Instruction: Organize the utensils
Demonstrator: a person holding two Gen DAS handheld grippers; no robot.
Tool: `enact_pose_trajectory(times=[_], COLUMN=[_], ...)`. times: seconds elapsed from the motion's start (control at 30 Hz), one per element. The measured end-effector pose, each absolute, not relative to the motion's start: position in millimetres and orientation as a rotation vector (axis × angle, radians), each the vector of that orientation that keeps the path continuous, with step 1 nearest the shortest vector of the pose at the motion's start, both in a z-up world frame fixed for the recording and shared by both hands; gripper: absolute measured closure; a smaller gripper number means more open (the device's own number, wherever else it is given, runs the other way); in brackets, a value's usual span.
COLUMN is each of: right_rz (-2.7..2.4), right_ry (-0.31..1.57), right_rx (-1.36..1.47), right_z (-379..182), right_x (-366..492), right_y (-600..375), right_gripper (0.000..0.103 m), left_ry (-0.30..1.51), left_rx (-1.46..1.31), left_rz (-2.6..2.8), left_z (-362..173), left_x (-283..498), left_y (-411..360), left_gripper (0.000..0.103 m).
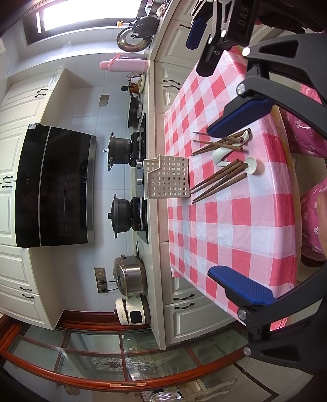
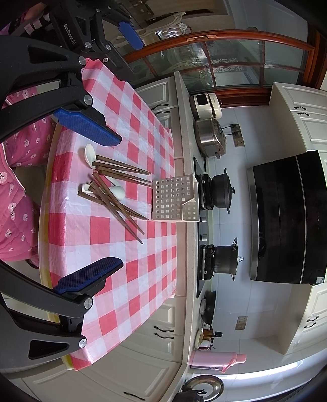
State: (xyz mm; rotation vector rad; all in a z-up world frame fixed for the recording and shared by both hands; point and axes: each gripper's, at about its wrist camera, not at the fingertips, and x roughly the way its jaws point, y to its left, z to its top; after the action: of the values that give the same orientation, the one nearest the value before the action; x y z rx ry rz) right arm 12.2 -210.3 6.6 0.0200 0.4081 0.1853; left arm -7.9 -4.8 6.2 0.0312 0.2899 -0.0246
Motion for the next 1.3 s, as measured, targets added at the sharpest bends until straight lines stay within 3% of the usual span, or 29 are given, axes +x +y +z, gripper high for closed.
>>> enact_pose_trajectory(times=[0.9, 1.3], right_rz=[0.173, 0.127], right_ry=[0.436, 0.508], right_rx=[0.064, 0.085], right_z=[-3, -26], right_x=[21, 69], right_y=[-221, -231], right_gripper=[0.018, 0.018], left_ry=[0.296, 0.379], left_rx=[0.033, -0.023], left_rz=[-0.041, -0.004], left_z=[12, -6], left_x=[-3, 24], left_y=[-6, 12], left_gripper=[0.004, 0.005])
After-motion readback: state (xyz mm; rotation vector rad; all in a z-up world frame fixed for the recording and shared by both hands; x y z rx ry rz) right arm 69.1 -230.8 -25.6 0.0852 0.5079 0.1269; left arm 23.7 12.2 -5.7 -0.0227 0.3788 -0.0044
